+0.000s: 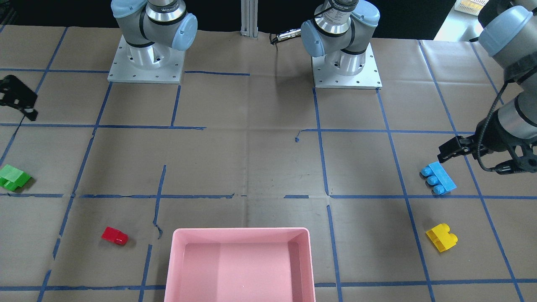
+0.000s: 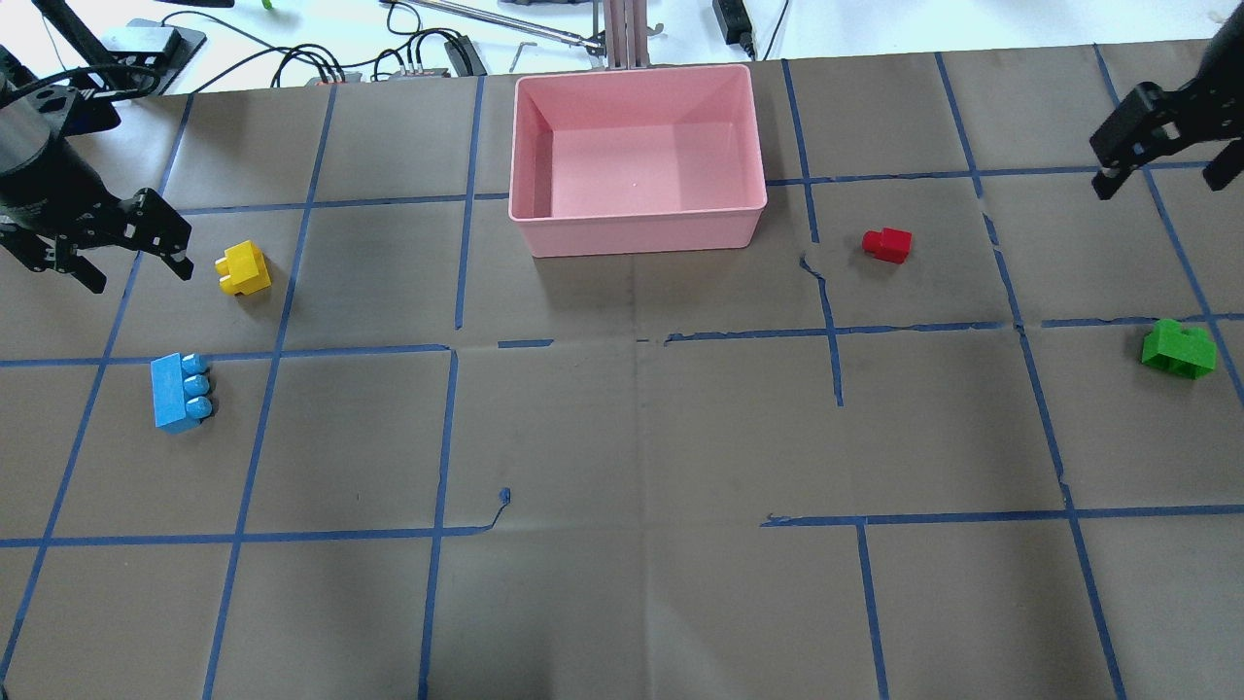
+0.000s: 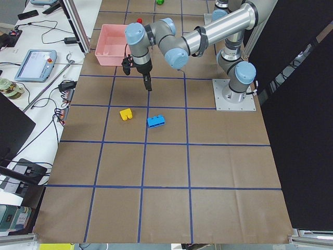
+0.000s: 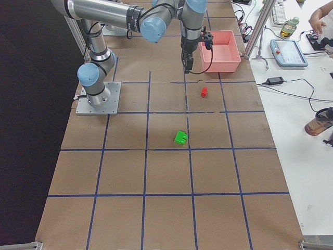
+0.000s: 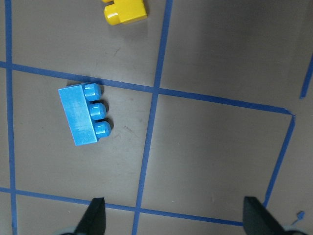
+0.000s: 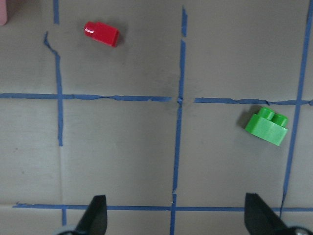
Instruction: Put all blocks into box
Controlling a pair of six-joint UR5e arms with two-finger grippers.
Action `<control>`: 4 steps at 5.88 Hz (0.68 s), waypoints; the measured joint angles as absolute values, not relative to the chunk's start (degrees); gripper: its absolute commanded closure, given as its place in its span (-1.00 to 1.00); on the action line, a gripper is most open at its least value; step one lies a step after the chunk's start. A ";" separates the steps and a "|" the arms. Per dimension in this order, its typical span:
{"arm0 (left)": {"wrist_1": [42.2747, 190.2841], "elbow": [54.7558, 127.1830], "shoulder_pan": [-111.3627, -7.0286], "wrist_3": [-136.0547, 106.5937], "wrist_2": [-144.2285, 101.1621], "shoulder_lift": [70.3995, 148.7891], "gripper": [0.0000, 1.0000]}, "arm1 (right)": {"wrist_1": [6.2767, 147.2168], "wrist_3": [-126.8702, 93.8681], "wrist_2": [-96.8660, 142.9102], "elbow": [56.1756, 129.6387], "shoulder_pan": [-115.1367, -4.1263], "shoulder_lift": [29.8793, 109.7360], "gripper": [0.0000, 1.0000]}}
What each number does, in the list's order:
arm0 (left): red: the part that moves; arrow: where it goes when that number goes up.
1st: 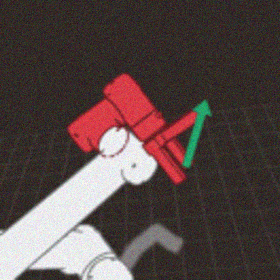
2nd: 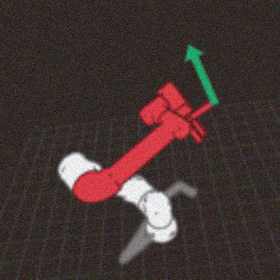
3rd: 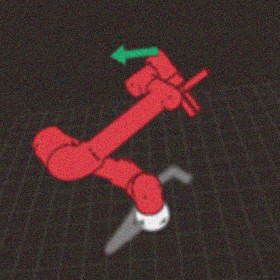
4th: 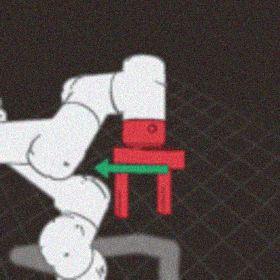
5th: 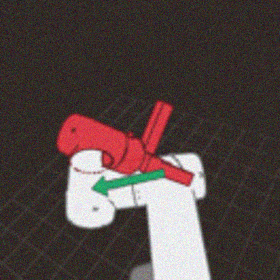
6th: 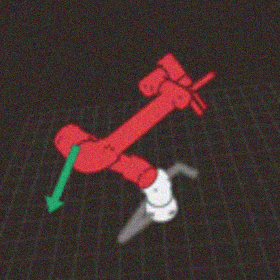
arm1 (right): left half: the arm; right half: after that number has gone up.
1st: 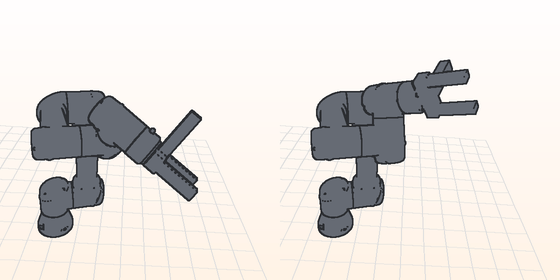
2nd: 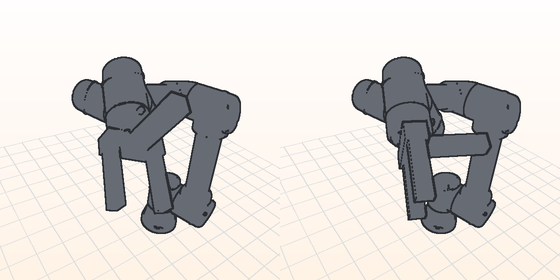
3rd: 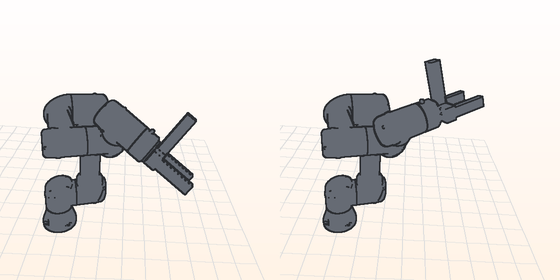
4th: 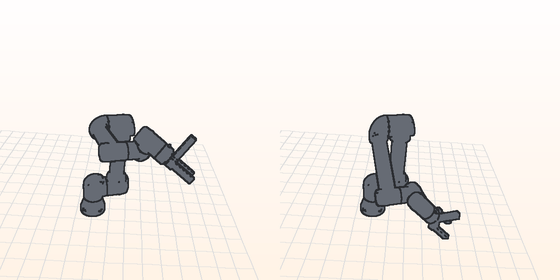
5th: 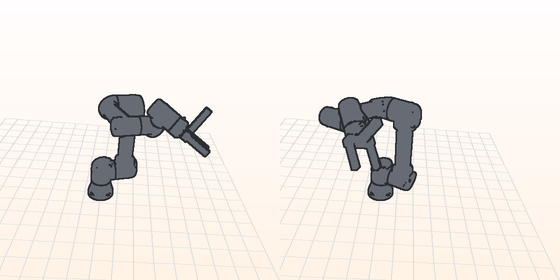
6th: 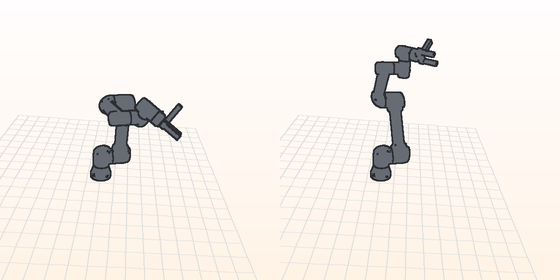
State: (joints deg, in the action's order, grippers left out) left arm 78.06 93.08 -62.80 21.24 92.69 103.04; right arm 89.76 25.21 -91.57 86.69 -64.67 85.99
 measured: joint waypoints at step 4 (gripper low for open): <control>66.07 99.80 -56.47 26.18 92.80 111.73 -0.94 | 102.90 20.07 -92.18 84.33 -51.99 71.68 -0.99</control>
State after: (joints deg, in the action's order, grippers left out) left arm 66.07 99.80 -56.47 26.18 92.80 111.73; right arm 102.90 20.07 -92.18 84.33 -51.99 71.68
